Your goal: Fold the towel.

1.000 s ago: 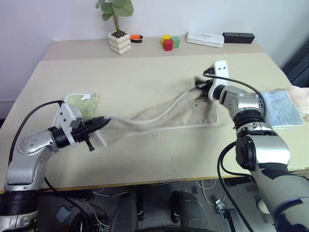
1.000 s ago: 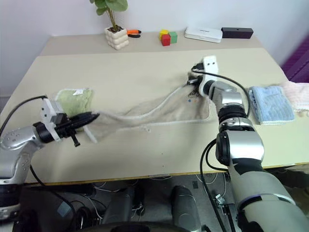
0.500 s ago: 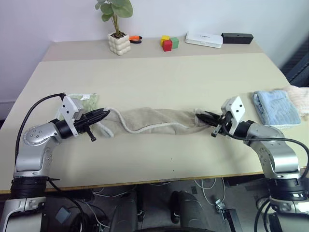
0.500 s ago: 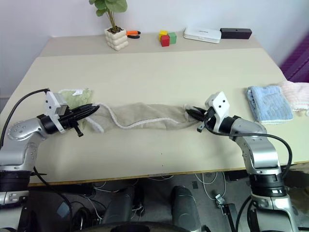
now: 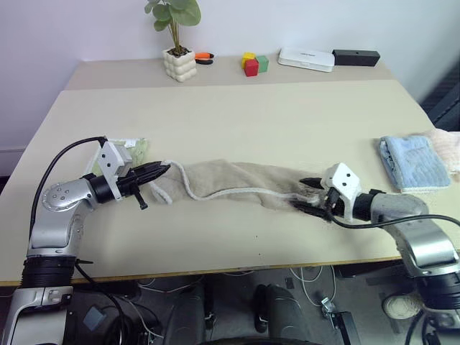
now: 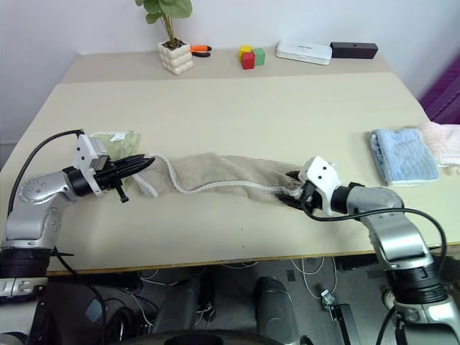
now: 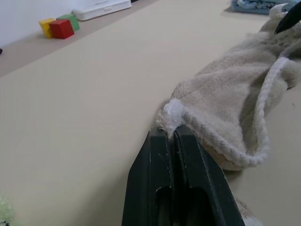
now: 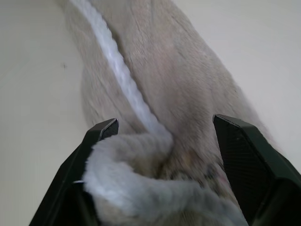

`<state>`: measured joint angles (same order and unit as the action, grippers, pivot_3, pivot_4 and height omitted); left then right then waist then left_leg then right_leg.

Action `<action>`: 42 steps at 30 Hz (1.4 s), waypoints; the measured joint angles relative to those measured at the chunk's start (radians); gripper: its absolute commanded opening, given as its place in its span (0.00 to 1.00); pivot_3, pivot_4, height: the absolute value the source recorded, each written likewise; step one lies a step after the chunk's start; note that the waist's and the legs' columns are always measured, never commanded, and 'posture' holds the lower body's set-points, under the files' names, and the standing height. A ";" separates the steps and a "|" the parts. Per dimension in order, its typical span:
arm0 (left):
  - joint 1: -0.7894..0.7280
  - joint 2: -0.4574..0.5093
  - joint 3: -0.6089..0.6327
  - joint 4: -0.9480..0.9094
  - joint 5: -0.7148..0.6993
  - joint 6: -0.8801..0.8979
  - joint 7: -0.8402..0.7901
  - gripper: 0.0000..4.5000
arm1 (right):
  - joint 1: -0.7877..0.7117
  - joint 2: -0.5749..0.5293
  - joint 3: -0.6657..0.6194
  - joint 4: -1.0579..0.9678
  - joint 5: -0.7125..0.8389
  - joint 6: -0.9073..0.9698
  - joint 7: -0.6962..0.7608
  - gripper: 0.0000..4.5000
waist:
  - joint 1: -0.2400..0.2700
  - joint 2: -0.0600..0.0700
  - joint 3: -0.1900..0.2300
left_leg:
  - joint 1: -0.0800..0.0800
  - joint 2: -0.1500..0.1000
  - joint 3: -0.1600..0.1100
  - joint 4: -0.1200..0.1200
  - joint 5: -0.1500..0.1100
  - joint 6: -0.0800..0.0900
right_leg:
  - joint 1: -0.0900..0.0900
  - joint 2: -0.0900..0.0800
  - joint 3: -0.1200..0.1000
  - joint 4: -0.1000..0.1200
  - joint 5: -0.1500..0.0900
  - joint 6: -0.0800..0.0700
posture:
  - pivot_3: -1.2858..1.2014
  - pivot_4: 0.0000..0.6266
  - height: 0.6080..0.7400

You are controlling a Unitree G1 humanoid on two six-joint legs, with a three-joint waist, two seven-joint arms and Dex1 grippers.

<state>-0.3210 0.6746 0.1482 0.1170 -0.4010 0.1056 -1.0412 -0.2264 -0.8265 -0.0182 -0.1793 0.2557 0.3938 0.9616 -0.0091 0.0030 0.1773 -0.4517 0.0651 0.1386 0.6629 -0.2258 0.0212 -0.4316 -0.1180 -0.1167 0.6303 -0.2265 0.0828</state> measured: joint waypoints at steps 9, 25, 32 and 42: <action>0.002 -0.004 -0.003 -0.001 0.000 -0.001 0.002 0.00 | 0.007 -0.159 0.039 0.036 -0.111 -0.170 0.119 0.75 | 0.002 -0.001 0.000 | 0.000 0.000 0.000 0.000 0.000 0.000 | 0.001 0.000 0.000 0.000 0.000 0.000 | 0.52 0.24 1.00; 0.005 -0.006 -0.012 -0.004 0.000 0.000 0.003 0.00 | 0.045 -0.226 0.069 -0.005 -0.205 -0.292 0.199 0.13 | 0.002 -0.001 0.000 | 0.000 0.000 0.000 0.001 0.000 0.000 | 0.001 0.000 0.000 0.000 0.000 0.000 | 0.52 0.24 1.00; 0.005 -0.006 -0.014 -0.004 -0.001 0.002 0.002 0.00 | 0.058 -0.237 0.069 -0.012 -0.233 -0.294 0.206 0.01 | 0.003 -0.001 0.000 | 0.000 0.000 0.000 0.001 0.000 0.000 | 0.001 0.000 0.000 0.000 0.000 0.000 | 0.52 0.24 1.00; -0.079 -0.006 -0.015 0.105 0.024 -0.030 0.004 0.00 | -0.110 -0.206 0.073 0.086 -0.225 -0.264 0.167 0.01 | 0.002 -0.001 0.001 | 0.000 0.000 -0.001 0.002 0.000 0.000 | 0.001 0.000 -0.001 0.000 0.000 -0.001 | 0.52 0.24 1.00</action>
<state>-0.3999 0.6681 0.1331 0.2219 -0.3772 0.0757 -1.0373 -0.3367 -1.0326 0.0550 -0.0937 0.0305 0.1294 1.1281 -0.0071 0.0018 0.1779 -0.4513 0.0649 0.1381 0.6653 -0.2256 0.0211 -0.4305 -0.1180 -0.1173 0.6304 -0.2268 0.0822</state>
